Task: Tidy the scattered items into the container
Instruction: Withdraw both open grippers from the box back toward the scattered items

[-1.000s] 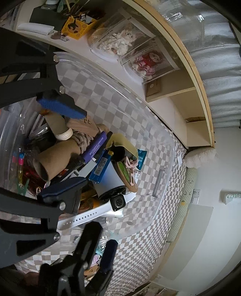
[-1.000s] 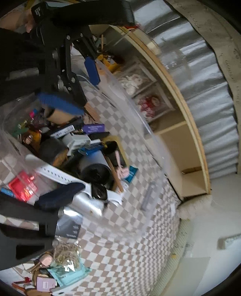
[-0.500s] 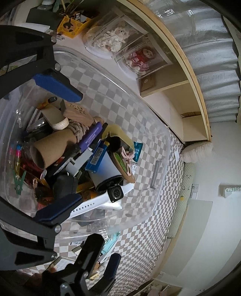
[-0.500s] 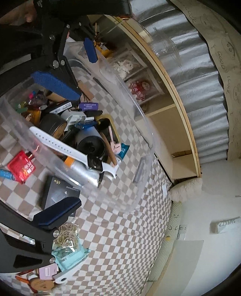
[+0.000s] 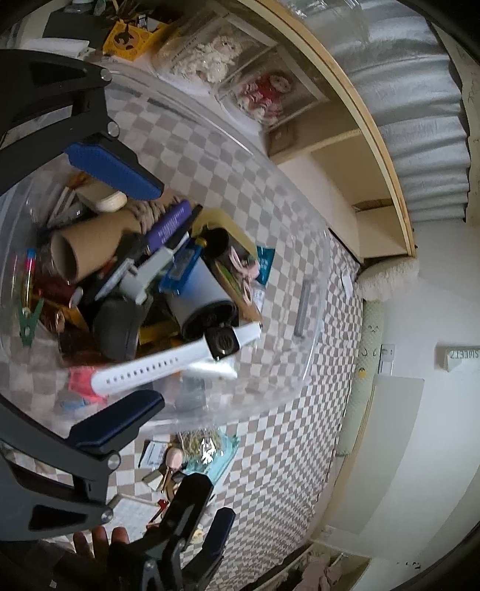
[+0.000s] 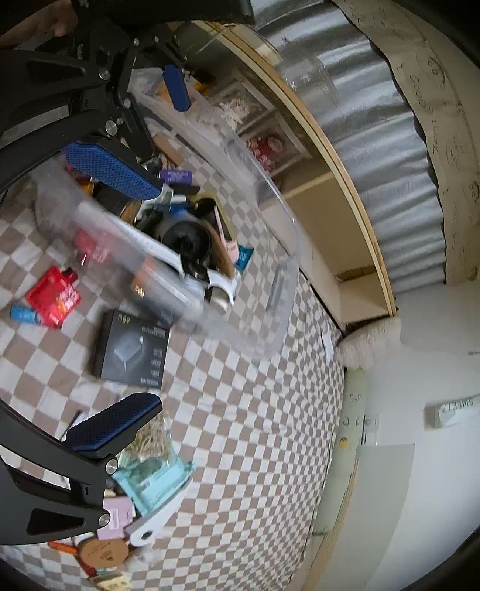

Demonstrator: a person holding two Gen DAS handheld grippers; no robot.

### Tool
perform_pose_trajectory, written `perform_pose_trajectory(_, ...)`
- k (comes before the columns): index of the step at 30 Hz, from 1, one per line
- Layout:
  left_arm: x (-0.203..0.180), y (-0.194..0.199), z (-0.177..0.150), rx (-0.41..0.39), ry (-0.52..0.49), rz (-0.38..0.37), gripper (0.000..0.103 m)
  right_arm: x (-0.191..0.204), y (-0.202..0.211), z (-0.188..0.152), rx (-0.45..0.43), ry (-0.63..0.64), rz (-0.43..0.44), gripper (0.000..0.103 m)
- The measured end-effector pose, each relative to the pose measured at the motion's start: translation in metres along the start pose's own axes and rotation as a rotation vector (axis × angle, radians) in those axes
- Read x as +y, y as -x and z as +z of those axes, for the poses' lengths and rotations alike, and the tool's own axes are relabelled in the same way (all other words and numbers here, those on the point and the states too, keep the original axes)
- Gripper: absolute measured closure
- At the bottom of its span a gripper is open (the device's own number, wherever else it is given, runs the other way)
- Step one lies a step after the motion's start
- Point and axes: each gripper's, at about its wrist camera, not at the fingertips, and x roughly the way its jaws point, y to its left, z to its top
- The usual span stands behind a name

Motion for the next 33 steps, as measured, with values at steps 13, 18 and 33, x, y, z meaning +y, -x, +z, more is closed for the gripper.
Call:
perform_pose_trajectory(13, -0.058, 0.002, 0.012, -0.021, -0.091, -0.058, 0.0, -0.057, 0.027, -0.005, -0.032, -0.084, -0.114, 0.0)
perform_pose_trajectory(18, -0.082, 0.003, 0.017, -0.029, -0.126, -0.08, 0.0, -0.082, 0.035, -0.012, -0.019, -0.105, -0.175, 0.0)
perform_pose_trajectory(33, -0.165, 0.005, 0.027, -0.088, -0.295, -0.113, 0.0, -0.162, 0.062, -0.042, 0.015, -0.233, -0.302, 0.0)
